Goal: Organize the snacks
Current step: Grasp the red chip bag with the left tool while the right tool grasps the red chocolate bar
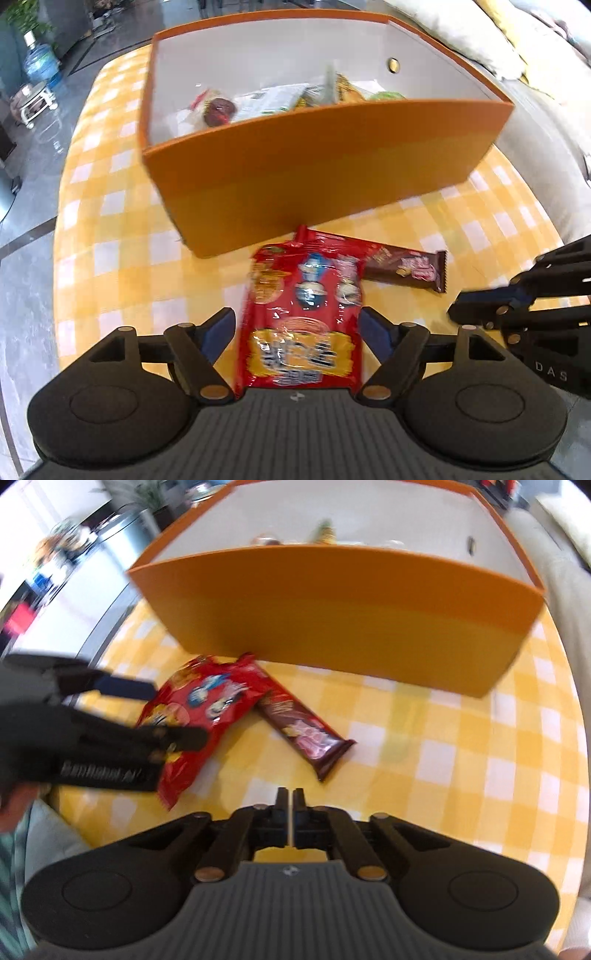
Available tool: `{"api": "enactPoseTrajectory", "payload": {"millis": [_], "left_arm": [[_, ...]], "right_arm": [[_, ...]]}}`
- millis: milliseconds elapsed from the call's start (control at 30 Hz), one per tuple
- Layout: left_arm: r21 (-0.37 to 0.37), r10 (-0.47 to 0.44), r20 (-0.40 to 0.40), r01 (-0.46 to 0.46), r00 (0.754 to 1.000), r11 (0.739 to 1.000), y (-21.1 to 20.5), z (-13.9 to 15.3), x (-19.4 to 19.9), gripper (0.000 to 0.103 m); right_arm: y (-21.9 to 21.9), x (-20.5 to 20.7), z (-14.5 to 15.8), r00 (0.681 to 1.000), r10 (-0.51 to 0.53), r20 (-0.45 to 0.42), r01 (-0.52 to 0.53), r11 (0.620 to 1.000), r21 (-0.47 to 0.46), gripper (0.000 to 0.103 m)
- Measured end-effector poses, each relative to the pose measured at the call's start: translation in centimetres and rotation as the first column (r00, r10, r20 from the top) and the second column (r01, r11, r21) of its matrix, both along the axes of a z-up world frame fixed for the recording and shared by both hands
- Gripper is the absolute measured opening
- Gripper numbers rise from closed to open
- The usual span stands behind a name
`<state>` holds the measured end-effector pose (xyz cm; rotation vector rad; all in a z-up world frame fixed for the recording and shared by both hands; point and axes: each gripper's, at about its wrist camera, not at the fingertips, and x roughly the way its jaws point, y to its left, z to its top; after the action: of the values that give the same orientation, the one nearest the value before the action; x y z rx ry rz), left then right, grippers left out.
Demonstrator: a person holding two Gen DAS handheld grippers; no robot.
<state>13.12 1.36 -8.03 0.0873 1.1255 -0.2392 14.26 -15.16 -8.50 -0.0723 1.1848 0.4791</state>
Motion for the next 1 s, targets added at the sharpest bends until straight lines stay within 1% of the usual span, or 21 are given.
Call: {"api": "enactPoseTrajectory", "payload": {"millis": [33, 67, 133, 233, 333, 400, 467, 533, 600, 667, 767, 833, 933, 967, 1000], "left_arm": [[-0.005, 0.016, -0.005, -0.016, 1.000, 1.000, 0.3, 0.0, 0.0, 0.089], [-0.013, 0.029, -0.012, -0.029, 1.000, 0.999, 0.7, 0.1, -0.1, 0.089], [-0.035, 0.037, -0.032, -0.039, 0.999, 0.999, 0.9, -0.1, 0.0, 0.089], [-0.066, 0.022, -0.055, -0.026, 0.998, 0.997, 0.9, -0.2, 0.0, 0.091], [-0.058, 0.015, -0.072, -0.020, 0.997, 0.998, 0.5, -0.7, 0.3, 0.091], [-0.041, 0.013, -0.089, -0.017, 0.996, 0.999, 0.0, -1.2, 0.6, 0.092], [-0.036, 0.005, -0.095, -0.008, 0.995, 0.999, -0.4, -1.6, 0.8, 0.093], [-0.023, 0.010, -0.097, -0.012, 0.995, 1.000, -0.7, -1.9, 0.9, 0.093], [-0.016, 0.016, -0.103, -0.018, 0.995, 1.000, -0.7, -2.2, 1.1, 0.093], [-0.029, 0.023, -0.114, -0.027, 0.993, 0.999, -0.6, -2.3, 1.3, 0.093], [-0.038, 0.030, -0.123, -0.034, 0.992, 0.999, -0.4, -2.5, 1.3, 0.093], [-0.031, 0.035, -0.117, -0.038, 0.993, 0.999, -0.4, -2.5, 1.2, 0.092], [-0.028, 0.050, -0.114, -0.053, 0.992, 0.998, -0.3, -2.5, 1.1, 0.089], [-0.030, 0.054, -0.113, -0.058, 0.992, 0.998, -0.3, -2.4, 1.0, 0.086], [-0.028, 0.062, -0.112, -0.065, 0.992, 0.997, -0.2, -2.4, 0.9, 0.084]], "right_arm": [[0.4, -0.6, 0.4, 0.999, 0.019, 0.049, -0.018, 0.999, -0.029, 0.006], [0.8, -1.0, 0.6, 0.994, 0.042, 0.100, -0.036, 0.998, -0.059, 0.022], [1.4, -0.9, 0.6, 0.985, 0.070, 0.159, -0.055, 0.994, -0.095, 0.046], [2.2, 0.0, -0.2, 0.969, 0.124, 0.212, -0.099, 0.987, -0.126, 0.051], [3.0, 1.3, -1.4, 0.948, 0.213, 0.237, -0.168, 0.966, -0.198, 0.051], [3.0, 1.9, -2.2, 0.943, 0.254, 0.216, -0.209, 0.955, -0.208, 0.051], [2.8, 2.5, -2.8, 0.945, 0.254, 0.208, -0.211, 0.955, -0.211, 0.053], [2.3, 3.2, -2.8, 0.951, 0.229, 0.210, -0.191, 0.964, -0.184, 0.052], [2.0, 3.5, -2.9, 0.950, 0.224, 0.218, -0.184, 0.965, -0.189, 0.052], [1.7, 3.8, -3.0, 0.950, 0.223, 0.218, -0.188, 0.967, -0.171, 0.047], [1.5, 4.1, -3.0, 0.951, 0.220, 0.216, -0.190, 0.970, -0.149, 0.046], [1.6, 4.1, -3.0, 0.949, 0.230, 0.217, -0.201, 0.968, -0.148, 0.044], [1.9, 2.7, -2.4, 0.944, 0.252, 0.212, -0.219, 0.962, -0.166, 0.038], [2.0, 2.5, -2.3, 0.945, 0.260, 0.199, -0.229, 0.959, -0.167, 0.034], [2.3, 2.3, -2.2, 0.944, 0.270, 0.188, -0.238, 0.955, -0.176, 0.033]]}}
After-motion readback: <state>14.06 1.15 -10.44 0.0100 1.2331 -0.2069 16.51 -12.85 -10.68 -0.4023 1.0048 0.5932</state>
